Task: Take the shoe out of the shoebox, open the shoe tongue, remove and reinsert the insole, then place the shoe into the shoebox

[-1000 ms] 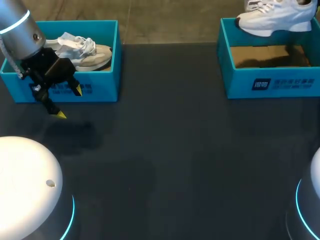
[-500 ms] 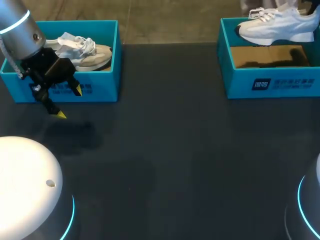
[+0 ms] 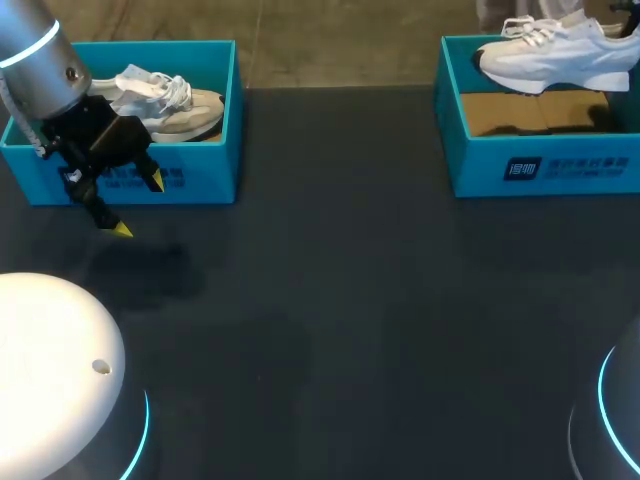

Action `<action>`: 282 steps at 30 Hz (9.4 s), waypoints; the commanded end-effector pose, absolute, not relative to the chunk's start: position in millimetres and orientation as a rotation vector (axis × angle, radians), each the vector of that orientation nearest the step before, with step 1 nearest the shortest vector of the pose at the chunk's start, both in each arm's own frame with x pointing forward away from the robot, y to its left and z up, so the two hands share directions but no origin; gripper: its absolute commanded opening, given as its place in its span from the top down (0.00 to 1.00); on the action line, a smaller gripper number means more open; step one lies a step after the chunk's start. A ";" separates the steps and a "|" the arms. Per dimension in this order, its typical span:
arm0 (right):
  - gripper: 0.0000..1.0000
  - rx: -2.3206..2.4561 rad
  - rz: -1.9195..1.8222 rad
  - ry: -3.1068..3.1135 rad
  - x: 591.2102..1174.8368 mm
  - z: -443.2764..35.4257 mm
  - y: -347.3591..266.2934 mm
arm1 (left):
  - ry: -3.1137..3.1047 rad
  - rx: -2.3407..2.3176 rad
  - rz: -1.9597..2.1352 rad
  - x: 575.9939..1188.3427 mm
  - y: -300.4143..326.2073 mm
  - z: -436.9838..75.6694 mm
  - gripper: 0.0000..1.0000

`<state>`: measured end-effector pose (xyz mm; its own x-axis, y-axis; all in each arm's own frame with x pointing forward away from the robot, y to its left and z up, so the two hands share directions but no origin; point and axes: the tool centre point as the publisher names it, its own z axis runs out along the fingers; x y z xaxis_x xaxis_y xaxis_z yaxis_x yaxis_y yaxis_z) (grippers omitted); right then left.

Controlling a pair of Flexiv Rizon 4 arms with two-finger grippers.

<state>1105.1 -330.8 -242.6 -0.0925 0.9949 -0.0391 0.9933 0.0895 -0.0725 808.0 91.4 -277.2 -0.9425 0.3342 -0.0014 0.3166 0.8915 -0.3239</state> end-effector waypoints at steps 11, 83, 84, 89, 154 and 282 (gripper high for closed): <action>1.00 -2.365 0.030 -2.125 1109.4 -284.3 -334.4 | -3.002 -0.517 0.497 807.7 91.5 -276.9 0.00; 1.00 -2.389 0.114 -2.256 1041.4 -329.0 -353.0 | -3.002 -0.517 0.497 807.7 91.5 -276.9 0.00; 1.00 -2.386 0.119 -2.263 1040.5 -330.4 -352.6 | -3.002 -0.517 0.497 807.7 91.5 -276.9 0.00; 1.00 -2.366 0.130 -2.274 1038.6 -339.9 -353.2 | -3.002 -0.517 0.497 807.7 91.5 -276.9 0.00; 1.00 -2.245 0.122 -2.344 1039.3 -369.0 -331.7 | -3.002 -0.517 0.497 807.7 91.5 -276.9 0.00; 0.00 -2.467 0.154 -2.041 987.6 -216.4 -279.7 | -3.002 -0.517 0.497 807.7 91.5 -276.9 0.00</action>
<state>995.4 -283.9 -229.9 0.1761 0.9777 -0.1143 0.9838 -0.1787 -0.0122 808.0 91.4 -277.2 -0.9425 0.3343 -0.0014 0.3167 0.8915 -0.3238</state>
